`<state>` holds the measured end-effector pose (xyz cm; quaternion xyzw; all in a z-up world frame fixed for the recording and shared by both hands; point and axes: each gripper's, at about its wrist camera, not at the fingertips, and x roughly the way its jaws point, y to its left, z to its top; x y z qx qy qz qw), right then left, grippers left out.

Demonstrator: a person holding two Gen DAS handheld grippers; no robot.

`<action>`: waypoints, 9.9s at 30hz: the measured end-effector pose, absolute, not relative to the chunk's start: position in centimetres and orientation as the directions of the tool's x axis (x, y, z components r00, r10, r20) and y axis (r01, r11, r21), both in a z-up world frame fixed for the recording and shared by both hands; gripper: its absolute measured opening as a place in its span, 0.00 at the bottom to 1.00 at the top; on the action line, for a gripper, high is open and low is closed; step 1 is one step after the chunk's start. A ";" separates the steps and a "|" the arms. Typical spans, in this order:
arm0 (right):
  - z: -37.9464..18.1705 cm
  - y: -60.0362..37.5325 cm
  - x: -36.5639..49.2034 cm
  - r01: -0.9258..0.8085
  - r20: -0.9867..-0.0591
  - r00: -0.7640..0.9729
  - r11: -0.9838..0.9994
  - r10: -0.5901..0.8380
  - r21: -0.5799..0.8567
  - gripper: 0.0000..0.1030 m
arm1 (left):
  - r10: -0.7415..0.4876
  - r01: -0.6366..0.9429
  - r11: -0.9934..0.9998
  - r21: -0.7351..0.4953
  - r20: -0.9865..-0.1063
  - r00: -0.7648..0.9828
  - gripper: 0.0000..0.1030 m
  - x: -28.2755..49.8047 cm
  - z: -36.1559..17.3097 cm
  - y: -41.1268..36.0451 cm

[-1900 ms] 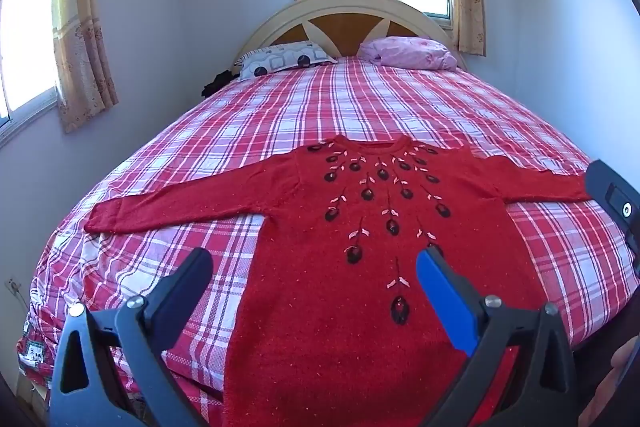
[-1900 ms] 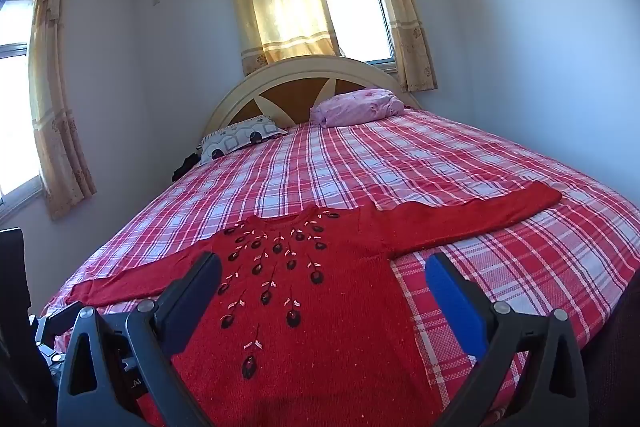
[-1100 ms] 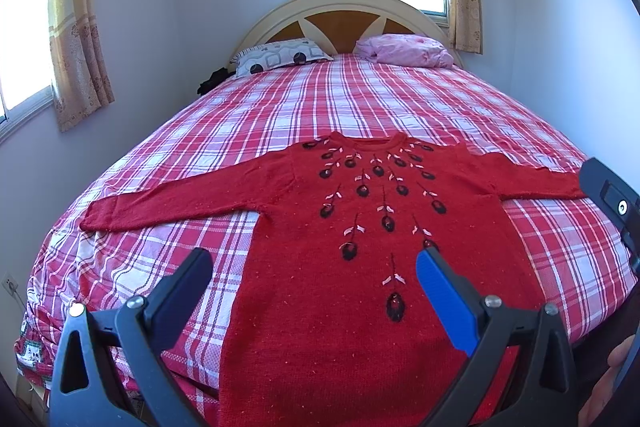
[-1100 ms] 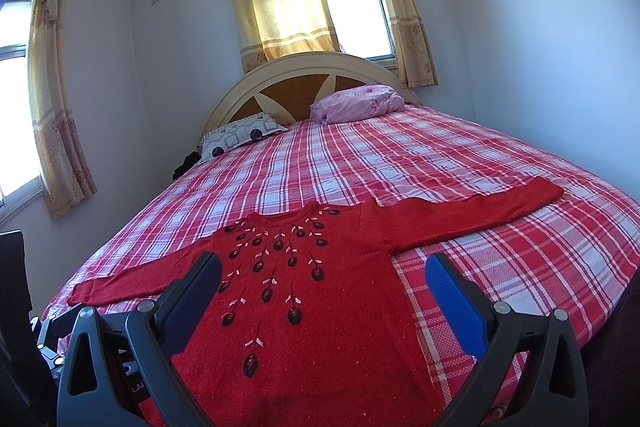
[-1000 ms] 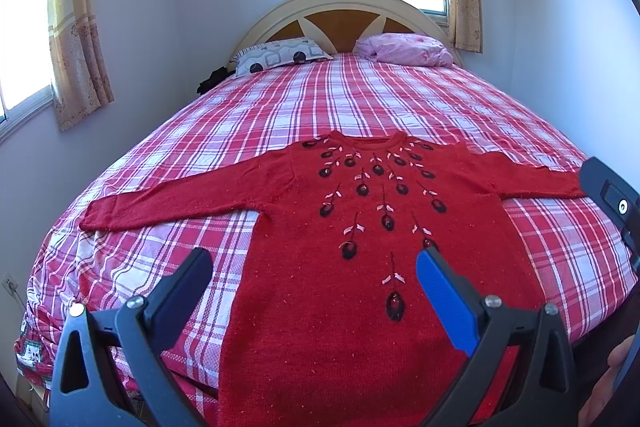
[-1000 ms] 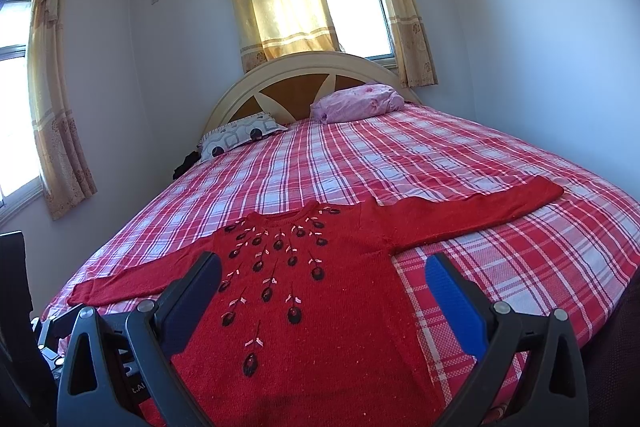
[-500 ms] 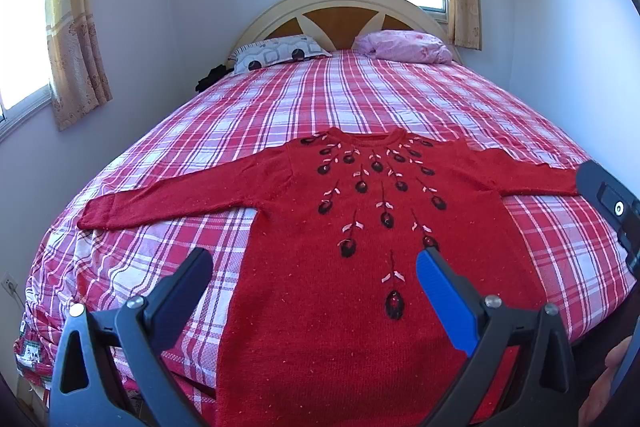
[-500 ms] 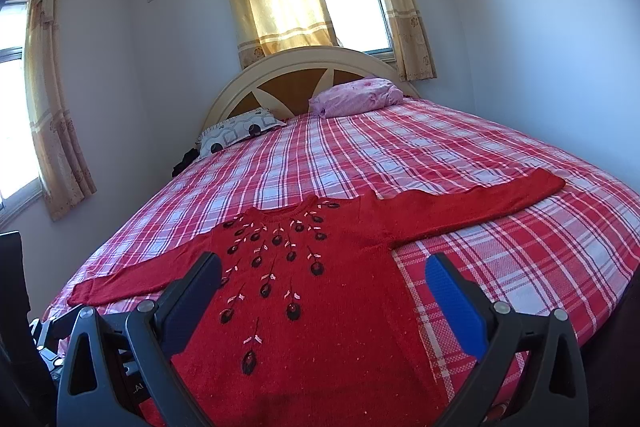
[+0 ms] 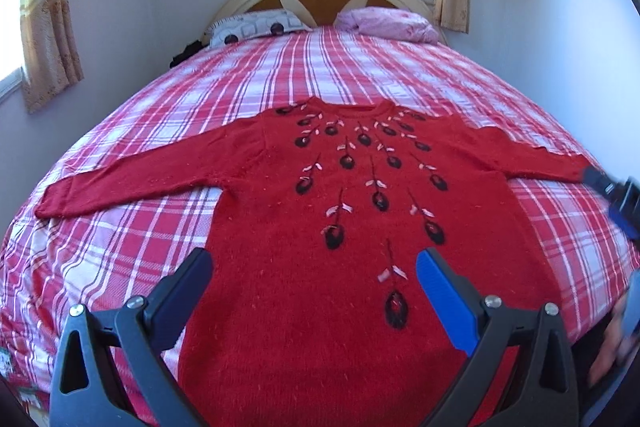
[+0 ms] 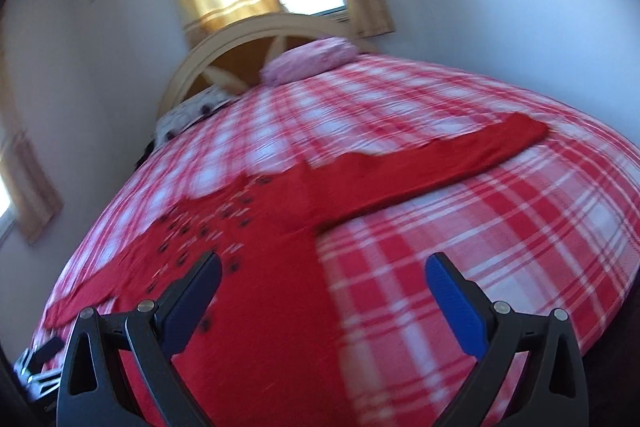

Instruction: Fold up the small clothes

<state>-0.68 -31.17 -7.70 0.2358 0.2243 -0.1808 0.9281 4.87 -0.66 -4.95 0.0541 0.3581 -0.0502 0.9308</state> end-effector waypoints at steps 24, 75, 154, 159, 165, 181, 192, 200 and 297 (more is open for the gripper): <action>-14.6 -60.0 7.9 0.836 -0.779 0.466 0.497 -0.420 0.232 0.15 | -0.004 0.036 0.999 0.024 -0.765 0.644 1.00 12.6 -7.9 1.2; -10.7 -5.4 24.2 -0.322 -0.465 0.638 0.762 0.613 0.562 0.36 | 0.024 -0.171 0.977 -0.126 -0.735 0.678 1.00 11.0 -8.9 13.9; -13.0 -16.0 15.2 -0.013 -0.523 0.784 0.851 0.334 0.525 0.63 | -0.084 0.038 0.994 -0.099 -0.513 0.854 0.07 19.3 -0.6 4.2; -13.5 -18.5 13.3 0.036 -0.542 0.779 0.840 0.316 0.542 0.63 | -0.062 0.126 0.991 0.051 -0.651 0.756 0.15 20.7 -6.8 -2.1; -12.5 -18.5 13.2 -0.010 -0.504 0.778 0.809 0.375 0.587 0.63 | -0.154 0.199 0.980 -0.023 -0.717 0.680 0.81 16.0 -8.0 0.0; -14.8 -9.6 23.3 -0.050 -0.670 0.657 0.907 0.346 0.419 0.55 | 0.047 -0.195 0.967 -0.161 -0.641 0.766 0.86 11.4 -6.3 15.9; -6.9 -7.4 22.3 -0.236 -0.593 0.739 0.947 0.320 0.217 0.10 | 0.017 -0.232 0.947 -0.222 -0.686 0.727 0.86 11.5 -8.0 17.5; 3.9 -9.5 21.4 -0.325 -0.445 0.810 0.924 0.381 0.199 0.11 | -0.039 -0.228 0.933 -0.280 -0.707 0.706 0.86 15.9 -9.1 12.6; -20.1 -22.1 -8.4 -0.194 -0.591 0.529 0.765 0.609 0.614 0.11 | -0.506 0.433 0.831 -0.348 -0.798 0.329 0.17 -2.5 -15.0 8.3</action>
